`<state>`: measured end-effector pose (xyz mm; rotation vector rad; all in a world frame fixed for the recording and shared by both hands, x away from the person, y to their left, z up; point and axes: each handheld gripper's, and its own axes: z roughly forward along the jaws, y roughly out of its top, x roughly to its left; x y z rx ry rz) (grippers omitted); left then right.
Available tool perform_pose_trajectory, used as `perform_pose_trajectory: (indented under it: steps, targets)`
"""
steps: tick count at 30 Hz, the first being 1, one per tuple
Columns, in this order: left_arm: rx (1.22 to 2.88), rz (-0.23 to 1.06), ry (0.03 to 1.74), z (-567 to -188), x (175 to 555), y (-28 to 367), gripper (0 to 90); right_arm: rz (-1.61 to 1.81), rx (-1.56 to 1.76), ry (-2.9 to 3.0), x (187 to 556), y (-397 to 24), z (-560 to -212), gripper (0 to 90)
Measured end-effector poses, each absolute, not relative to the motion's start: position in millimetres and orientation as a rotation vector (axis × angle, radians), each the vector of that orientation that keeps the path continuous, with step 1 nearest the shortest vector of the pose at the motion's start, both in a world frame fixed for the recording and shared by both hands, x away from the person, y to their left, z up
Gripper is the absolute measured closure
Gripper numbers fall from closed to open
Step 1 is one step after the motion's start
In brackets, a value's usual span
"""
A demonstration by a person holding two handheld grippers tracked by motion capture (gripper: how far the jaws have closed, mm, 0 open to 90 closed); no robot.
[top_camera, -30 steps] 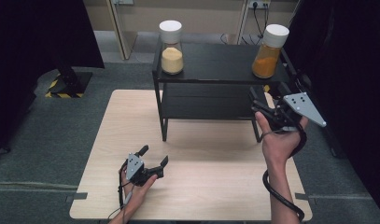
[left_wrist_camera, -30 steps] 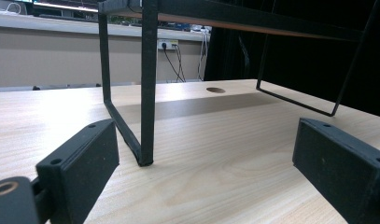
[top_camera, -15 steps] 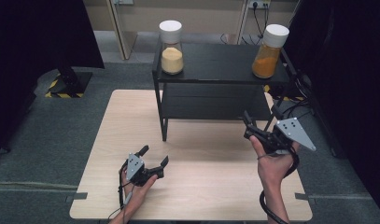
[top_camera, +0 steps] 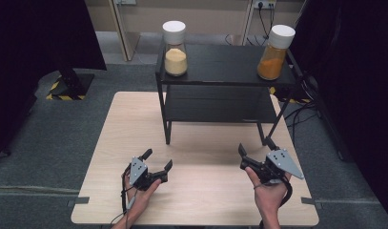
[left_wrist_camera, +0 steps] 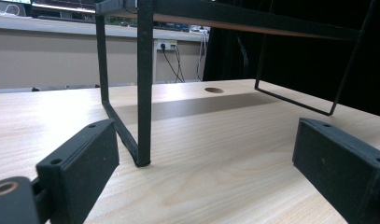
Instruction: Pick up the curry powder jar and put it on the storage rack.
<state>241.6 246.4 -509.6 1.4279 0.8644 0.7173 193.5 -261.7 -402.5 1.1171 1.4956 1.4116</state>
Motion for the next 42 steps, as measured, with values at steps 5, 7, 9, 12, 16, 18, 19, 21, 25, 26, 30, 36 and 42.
perform_pose_trajectory:
  steps: [5, 7, 9, 12, 16, 18, 19, 21, 25, 26, 30, 36, 42]
  targets:
    - [1.429, 0.715, 0.865, -509, 242, 246, 6.5, 1.389, 1.160, 1.520, 189, -262, -423, 6.6]
    - [1.429, 0.716, 0.864, -510, 242, 246, 6.5, 1.374, 1.166, 1.527, 188, -262, -430, 6.6]
    - [1.429, 0.716, 0.865, -509, 242, 246, 6.5, 1.364, 1.173, 1.539, 187, -262, -436, 6.6]
    - [1.428, 0.713, 0.865, -510, 242, 247, 6.5, 1.348, 1.192, 1.541, 184, -260, -448, 6.6]
    - [1.429, 0.716, 0.864, -510, 242, 246, 6.5, 1.334, 1.210, 1.544, 180, -260, -460, 6.6]
    - [1.429, 0.716, 0.864, -510, 242, 246, 6.5, 1.329, 1.215, 1.540, 178, -260, -464, 6.6]
    - [1.429, 0.715, 0.864, -509, 242, 246, 6.5, 1.330, 1.216, 1.539, 177, -260, -466, 6.6]
    - [1.429, 0.716, 0.864, -509, 242, 246, 6.5, 1.320, 1.209, 1.538, 175, -260, -469, 6.6]
    - [1.430, 0.717, 0.861, -510, 242, 246, 6.5, 1.311, 1.219, 1.540, 171, -259, -477, 6.6]
    - [1.432, 0.717, 0.862, -509, 242, 246, 6.5, 1.307, 1.224, 1.543, 170, -259, -479, 6.6]
    - [1.431, 0.717, 0.862, -509, 242, 246, 6.5, 1.298, 1.237, 1.552, 170, -259, -483, 6.6]
    - [1.435, 0.721, 0.859, -509, 241, 246, 6.5, 1.286, 1.232, 1.571, 169, -258, -485, 6.6]
    - [1.438, 0.716, 0.862, -508, 242, 246, 6.5, 1.278, 1.211, 1.577, 168, -256, -486, 6.6]
